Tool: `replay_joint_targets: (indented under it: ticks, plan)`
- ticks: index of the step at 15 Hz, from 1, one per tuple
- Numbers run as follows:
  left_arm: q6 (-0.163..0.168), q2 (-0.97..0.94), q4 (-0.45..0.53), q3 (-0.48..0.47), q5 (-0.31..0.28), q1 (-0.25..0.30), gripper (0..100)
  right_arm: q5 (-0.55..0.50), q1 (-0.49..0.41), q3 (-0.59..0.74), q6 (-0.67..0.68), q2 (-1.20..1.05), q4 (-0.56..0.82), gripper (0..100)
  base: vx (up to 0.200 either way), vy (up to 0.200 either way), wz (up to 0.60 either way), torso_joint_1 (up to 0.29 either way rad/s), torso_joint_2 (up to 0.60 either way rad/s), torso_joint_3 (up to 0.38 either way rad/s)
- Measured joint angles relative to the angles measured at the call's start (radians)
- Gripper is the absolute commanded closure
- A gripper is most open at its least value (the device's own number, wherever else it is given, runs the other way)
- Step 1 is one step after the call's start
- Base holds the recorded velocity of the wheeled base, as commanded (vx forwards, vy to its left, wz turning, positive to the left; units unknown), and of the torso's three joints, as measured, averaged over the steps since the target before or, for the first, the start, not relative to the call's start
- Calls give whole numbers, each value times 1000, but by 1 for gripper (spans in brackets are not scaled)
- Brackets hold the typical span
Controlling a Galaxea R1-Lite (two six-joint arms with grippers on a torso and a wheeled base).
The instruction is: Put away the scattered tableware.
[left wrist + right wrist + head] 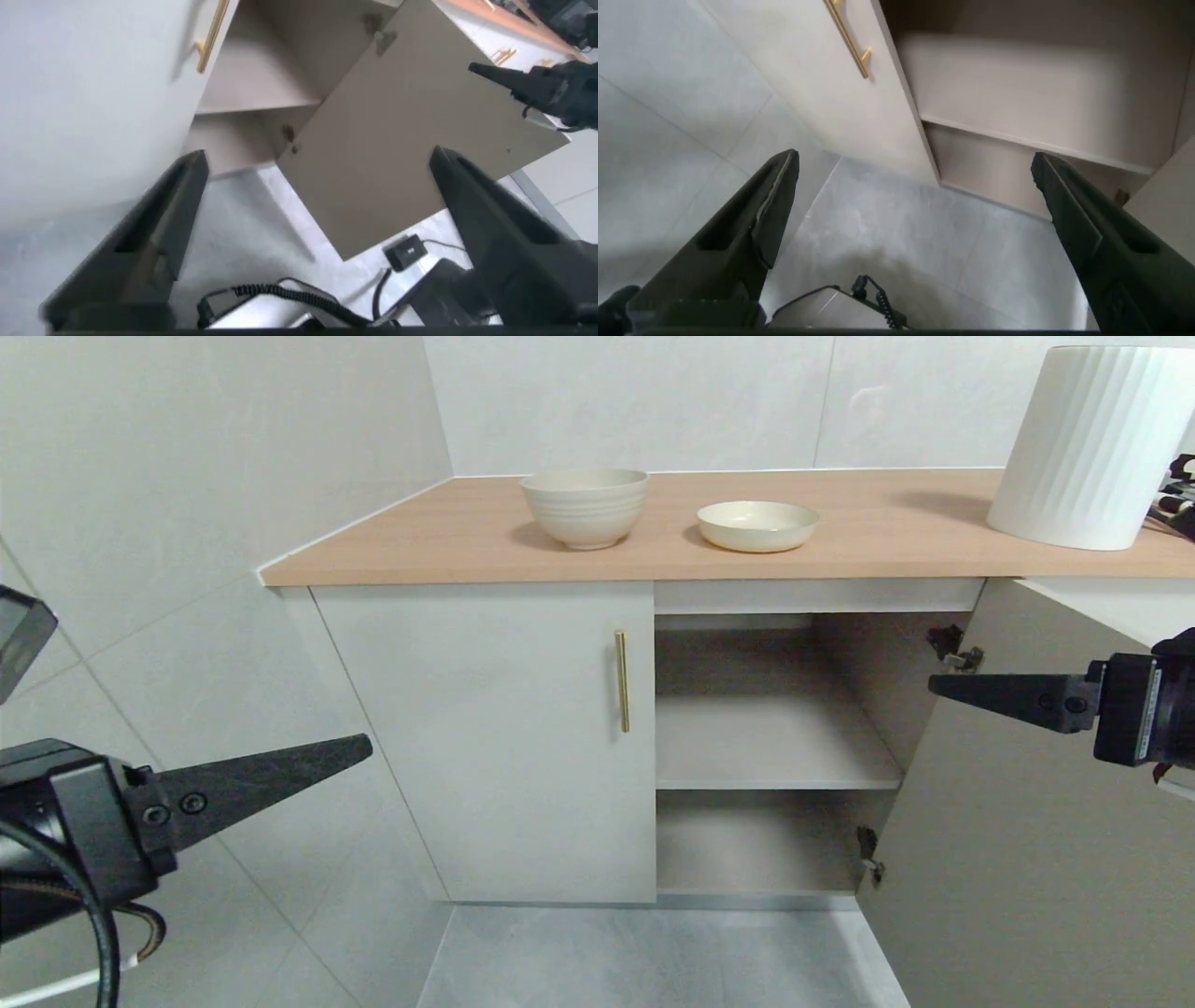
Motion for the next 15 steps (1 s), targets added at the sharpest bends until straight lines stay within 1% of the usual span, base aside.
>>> replay_joint_targets:
  ticks: [8, 15]
  plan:
    - [8, -15, 5, -10, -7, -1, 0, -6, -1, -1, 0, -12, 0, 0, 0, 0, 0, 0, 0, 0]
    - [7, -14, 7, -12, -7, -2, 0, -6, -1, 1, -1, -18, 0, 0, 200, 0, 0, 2, 0, 2]
